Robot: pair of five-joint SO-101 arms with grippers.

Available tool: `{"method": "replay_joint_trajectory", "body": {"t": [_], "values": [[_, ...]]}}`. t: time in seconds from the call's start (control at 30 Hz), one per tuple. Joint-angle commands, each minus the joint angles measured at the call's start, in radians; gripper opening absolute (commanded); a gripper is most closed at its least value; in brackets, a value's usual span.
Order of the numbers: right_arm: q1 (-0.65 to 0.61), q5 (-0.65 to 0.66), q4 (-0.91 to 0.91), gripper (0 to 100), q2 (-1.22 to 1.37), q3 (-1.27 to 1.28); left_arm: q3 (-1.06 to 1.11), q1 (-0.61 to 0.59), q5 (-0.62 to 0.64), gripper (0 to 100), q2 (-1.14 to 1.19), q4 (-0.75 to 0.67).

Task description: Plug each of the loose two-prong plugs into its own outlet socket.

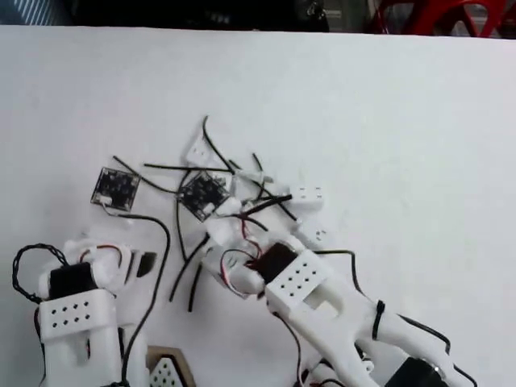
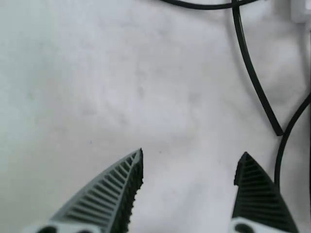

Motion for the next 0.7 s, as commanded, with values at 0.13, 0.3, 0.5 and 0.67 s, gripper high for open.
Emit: {"method": "replay_joint_trajectory", "body": {"t": [0.13,0.3,0.5,0.67], "values": [[-0.010,0.003,-0.065,1.7,0.005,-0.044,0.003,-0.013,-0.002,30,-0.018,-0.023],[-0.007,0.012,-0.117,1.7,0.008,-0.005,0.003,-0.013,0.000,30,-0.018,-0.020],[-0.010,0.012,-0.122,1.7,0.068,0.003,0.005,-0.013,0.000,30,-0.018,-0.018],[-0.008,0.012,-0.110,1.7,0.076,0.002,0.005,-0.013,0.000,30,-0.018,-0.018]]}}
